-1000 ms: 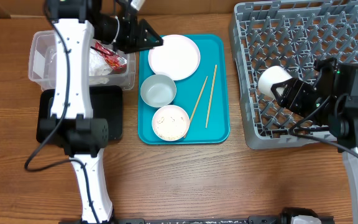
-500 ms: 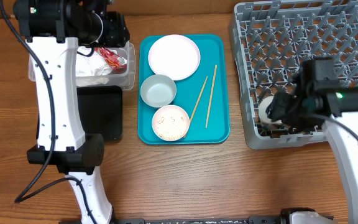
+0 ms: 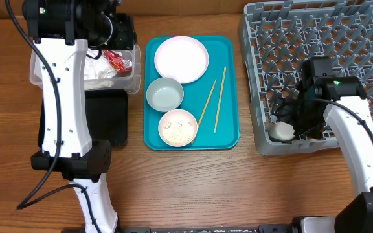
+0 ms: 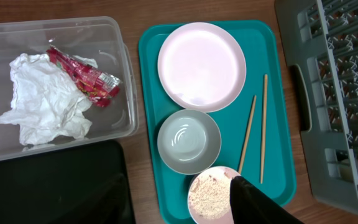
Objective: Sort waste into correct bins and load items into the dishwasher
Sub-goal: 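Lower the white cup into the dish rack with the right gripper and release, then move the left gripper to the pink rice bowl and raise the right gripper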
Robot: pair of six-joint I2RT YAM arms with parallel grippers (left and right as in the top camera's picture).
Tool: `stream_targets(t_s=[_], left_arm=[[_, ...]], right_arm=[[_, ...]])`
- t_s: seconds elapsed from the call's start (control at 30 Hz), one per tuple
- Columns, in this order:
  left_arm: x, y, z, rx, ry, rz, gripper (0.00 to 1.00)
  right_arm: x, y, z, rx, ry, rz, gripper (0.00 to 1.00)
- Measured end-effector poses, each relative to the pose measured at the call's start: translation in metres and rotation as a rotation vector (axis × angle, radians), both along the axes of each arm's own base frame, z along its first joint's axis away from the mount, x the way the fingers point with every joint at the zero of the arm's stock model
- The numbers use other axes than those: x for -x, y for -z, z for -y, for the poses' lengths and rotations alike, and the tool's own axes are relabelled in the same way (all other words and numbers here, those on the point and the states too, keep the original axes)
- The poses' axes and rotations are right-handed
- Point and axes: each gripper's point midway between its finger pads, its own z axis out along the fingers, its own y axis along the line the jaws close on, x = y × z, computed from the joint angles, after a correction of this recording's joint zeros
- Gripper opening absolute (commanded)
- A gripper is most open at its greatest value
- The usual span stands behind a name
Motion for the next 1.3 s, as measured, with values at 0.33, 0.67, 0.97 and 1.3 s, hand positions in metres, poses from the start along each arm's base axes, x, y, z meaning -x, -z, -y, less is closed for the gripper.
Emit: stream_targets(t_s=[0.33, 0.67, 0.97, 1.3], left_arm=[[0.000, 0.000, 0.000, -0.002, 0.000, 0.000, 0.58], [0.007, -0.009, 0.018, 0.092, 0.051, 0.004, 0.64], [0.045, -0.071, 0.015, 0.135, 0.015, 0.143, 0.60], [0.056, -0.020, 0.042, 0.119, 0.016, -0.059, 0.52]], right_arm=[[-0.038, -0.067, -0.009, -0.049, -0.028, 0.178, 0.89], [-0.082, -0.121, -0.078, -0.267, -0.176, 0.436, 0.80], [-0.085, -0.127, -0.155, -0.317, -0.233, 0.490, 0.77], [-0.078, -0.066, -0.192, -0.251, -0.227, 0.323, 0.77]])
